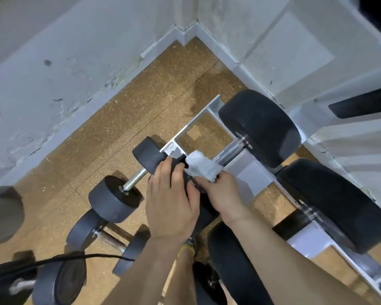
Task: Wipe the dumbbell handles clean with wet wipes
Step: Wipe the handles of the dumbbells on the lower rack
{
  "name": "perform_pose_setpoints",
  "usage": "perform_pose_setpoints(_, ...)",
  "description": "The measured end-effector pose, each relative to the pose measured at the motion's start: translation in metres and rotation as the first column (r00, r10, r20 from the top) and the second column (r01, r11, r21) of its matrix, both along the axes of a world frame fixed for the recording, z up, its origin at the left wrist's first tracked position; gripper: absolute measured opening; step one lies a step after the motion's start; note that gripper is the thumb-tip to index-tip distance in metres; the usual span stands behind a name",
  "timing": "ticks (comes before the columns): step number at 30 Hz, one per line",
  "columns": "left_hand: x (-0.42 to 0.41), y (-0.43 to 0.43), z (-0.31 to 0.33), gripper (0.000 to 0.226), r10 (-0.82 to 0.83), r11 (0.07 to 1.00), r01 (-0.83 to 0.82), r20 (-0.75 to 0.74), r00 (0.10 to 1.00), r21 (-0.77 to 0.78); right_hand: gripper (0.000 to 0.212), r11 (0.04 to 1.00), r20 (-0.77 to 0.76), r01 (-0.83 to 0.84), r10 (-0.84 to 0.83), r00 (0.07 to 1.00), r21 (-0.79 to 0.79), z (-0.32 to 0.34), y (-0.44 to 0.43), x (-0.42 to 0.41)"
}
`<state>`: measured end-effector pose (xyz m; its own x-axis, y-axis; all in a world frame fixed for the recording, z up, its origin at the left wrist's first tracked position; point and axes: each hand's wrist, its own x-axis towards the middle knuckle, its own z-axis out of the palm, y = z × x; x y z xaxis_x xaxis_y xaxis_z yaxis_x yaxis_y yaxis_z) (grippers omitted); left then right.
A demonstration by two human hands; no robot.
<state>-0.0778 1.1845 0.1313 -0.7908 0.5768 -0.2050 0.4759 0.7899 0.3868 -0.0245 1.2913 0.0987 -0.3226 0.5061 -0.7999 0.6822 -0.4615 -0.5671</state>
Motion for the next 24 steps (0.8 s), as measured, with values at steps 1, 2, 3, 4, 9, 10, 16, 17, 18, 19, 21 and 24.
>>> perform_pose_setpoints(1,0.000,0.000,-0.002,0.048,0.004,1.000,-0.003,-0.017,1.000,0.007,0.028,0.999,0.005,0.033,-0.033,0.999,0.013,0.001,0.003,0.001)
perform_pose_setpoints(2,-0.001,-0.001,-0.003,0.048,0.001,1.000,-0.001,-0.029,1.000,0.005,0.022,0.994,0.023,0.076,-0.078,0.997,0.078,0.003,0.009,0.002)
perform_pose_setpoints(3,-0.001,-0.001,-0.004,0.048,0.000,1.000,0.000,-0.034,0.999,-0.002,0.017,0.976,0.037,0.122,-0.130,0.991,0.180,0.005,0.014,0.003)
perform_pose_setpoints(4,-0.001,-0.002,-0.005,0.048,0.000,1.000,0.000,-0.039,0.999,-0.001,0.014,0.943,0.039,0.161,-0.180,0.983,0.291,0.007,0.018,0.004)
perform_pose_setpoints(9,0.000,-0.001,-0.008,0.047,0.003,1.000,-0.003,-0.039,0.999,0.018,0.033,0.578,0.082,-0.170,0.176,0.981,0.798,0.015,0.001,0.026)
perform_pose_setpoints(10,0.000,-0.001,-0.008,0.047,0.011,1.000,-0.010,-0.042,0.999,0.025,0.035,0.421,0.110,-0.238,0.306,0.946,0.875,0.010,0.002,0.034)
perform_pose_setpoints(16,0.001,-0.001,-0.011,0.047,0.023,0.998,-0.019,-0.073,0.997,0.054,0.040,0.050,0.326,-0.536,0.745,0.582,0.842,-0.003,0.015,0.019)
perform_pose_setpoints(17,0.001,-0.002,-0.011,0.047,0.021,0.998,-0.017,-0.073,0.997,0.057,0.040,-0.010,0.368,-0.586,0.787,0.495,0.811,-0.003,0.013,0.016)
perform_pose_setpoints(18,0.000,-0.002,-0.009,0.047,0.022,0.998,-0.018,-0.071,0.997,0.057,0.038,-0.066,0.381,-0.603,0.827,0.413,0.795,-0.002,0.013,0.014)
perform_pose_setpoints(19,-0.001,-0.002,-0.009,0.048,0.021,0.999,-0.018,-0.063,0.998,0.050,0.034,-0.117,0.385,-0.601,0.858,0.339,0.791,0.001,0.016,0.013)
perform_pose_setpoints(21,-0.002,-0.001,-0.007,0.050,0.011,1.000,-0.010,-0.036,0.999,0.022,0.030,-0.206,0.434,-0.575,0.853,0.291,0.792,0.003,0.034,0.012)
perform_pose_setpoints(24,-0.004,-0.002,-0.006,0.051,0.008,1.000,-0.008,-0.014,1.000,0.001,0.051,-0.127,0.517,-0.620,0.691,0.504,0.774,0.005,0.066,0.011)
